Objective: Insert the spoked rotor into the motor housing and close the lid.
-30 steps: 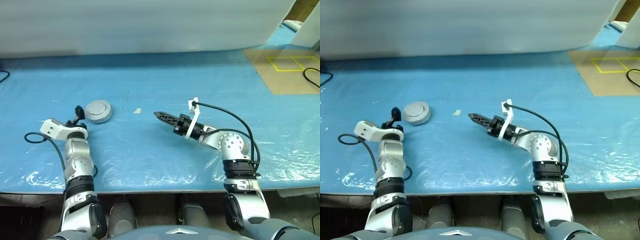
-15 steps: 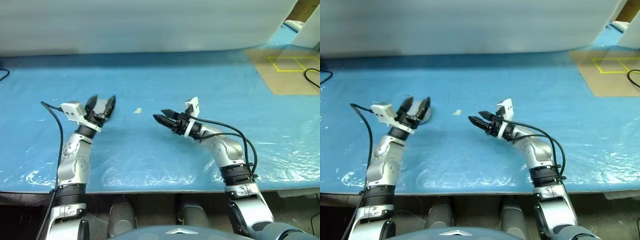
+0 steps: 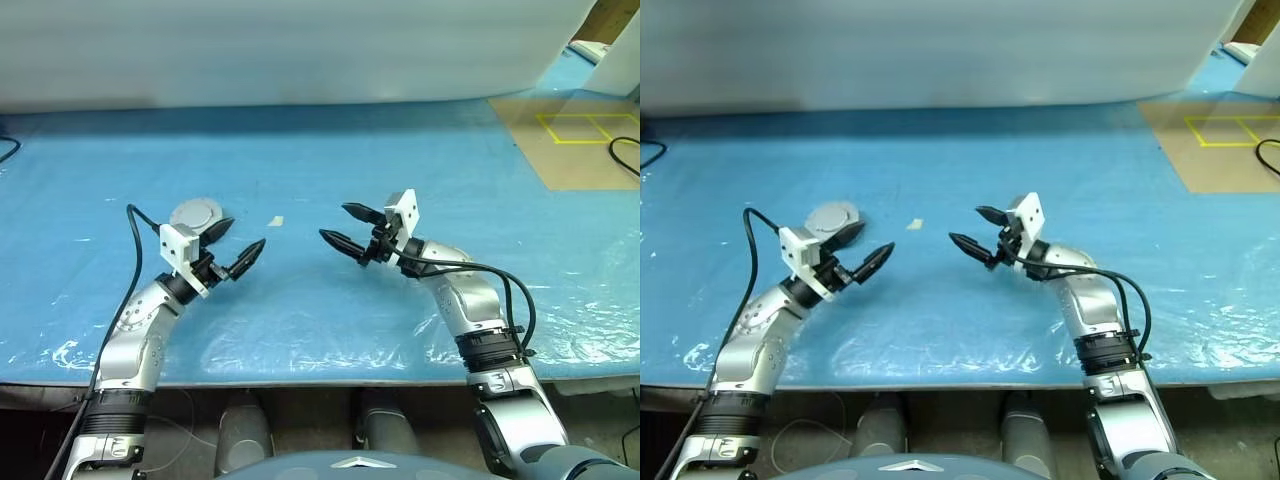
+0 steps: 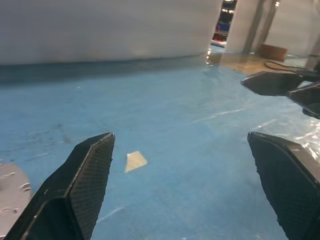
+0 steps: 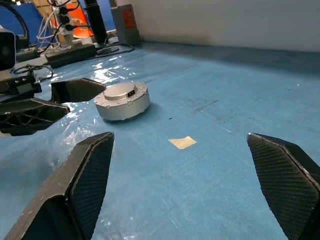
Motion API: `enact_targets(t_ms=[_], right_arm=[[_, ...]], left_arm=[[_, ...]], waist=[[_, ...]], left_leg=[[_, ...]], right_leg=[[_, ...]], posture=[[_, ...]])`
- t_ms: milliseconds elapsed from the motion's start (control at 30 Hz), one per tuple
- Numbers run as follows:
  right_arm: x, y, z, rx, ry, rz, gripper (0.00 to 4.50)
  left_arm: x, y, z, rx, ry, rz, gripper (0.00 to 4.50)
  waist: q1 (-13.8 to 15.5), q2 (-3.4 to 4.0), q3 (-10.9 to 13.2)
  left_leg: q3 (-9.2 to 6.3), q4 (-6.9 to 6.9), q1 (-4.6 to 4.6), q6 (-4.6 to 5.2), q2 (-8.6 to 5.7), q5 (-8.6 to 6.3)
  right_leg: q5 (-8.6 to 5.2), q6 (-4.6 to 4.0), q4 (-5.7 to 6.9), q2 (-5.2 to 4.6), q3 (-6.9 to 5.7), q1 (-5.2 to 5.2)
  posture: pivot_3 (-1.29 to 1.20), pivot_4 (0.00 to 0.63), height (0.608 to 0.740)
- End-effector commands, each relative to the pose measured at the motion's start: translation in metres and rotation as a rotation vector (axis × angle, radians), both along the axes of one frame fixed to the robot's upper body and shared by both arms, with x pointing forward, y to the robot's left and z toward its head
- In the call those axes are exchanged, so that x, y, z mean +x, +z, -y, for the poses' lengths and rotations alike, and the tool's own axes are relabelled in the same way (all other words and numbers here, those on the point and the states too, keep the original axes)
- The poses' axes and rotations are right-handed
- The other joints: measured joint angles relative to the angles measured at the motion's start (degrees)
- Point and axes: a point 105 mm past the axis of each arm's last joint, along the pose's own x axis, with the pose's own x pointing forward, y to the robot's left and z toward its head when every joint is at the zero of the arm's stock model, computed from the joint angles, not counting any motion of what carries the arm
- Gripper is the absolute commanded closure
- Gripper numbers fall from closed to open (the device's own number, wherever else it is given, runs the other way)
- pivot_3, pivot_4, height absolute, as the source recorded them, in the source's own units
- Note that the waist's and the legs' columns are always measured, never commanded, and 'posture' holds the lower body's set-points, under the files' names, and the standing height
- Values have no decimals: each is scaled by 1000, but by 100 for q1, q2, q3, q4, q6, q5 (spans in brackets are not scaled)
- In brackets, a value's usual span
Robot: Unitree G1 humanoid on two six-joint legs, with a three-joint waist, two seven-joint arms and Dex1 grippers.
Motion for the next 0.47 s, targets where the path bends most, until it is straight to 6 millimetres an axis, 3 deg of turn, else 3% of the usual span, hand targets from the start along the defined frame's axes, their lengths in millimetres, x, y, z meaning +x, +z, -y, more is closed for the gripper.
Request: enact_targets(t_ms=[33,233,467], right_arm=[[-5,1,2,-24,43,31,14],[-19,-20,-3,-140,143,9,14],[-20,-25,-10,-155,180,4,14]], left_arm=[[-7,8,7,31,-45,32,0],[-10,11,3,84,-33,63,0],[-12,9,5,109,-20,71,0]], waist=[[-20,0,0],[-68,0,0],[-85,0,0]], left_leg=[[0,0,0,0,0,0],[0,2,1,1,0,0],[1,3,2,3,1,-1]], right_leg=[[0,0,0,0,0,0],[0,-1,2,0,1,1],[0,-2,3,0,1,1]], posture=[[0,150,740],[0,150,740],[0,150,740]])
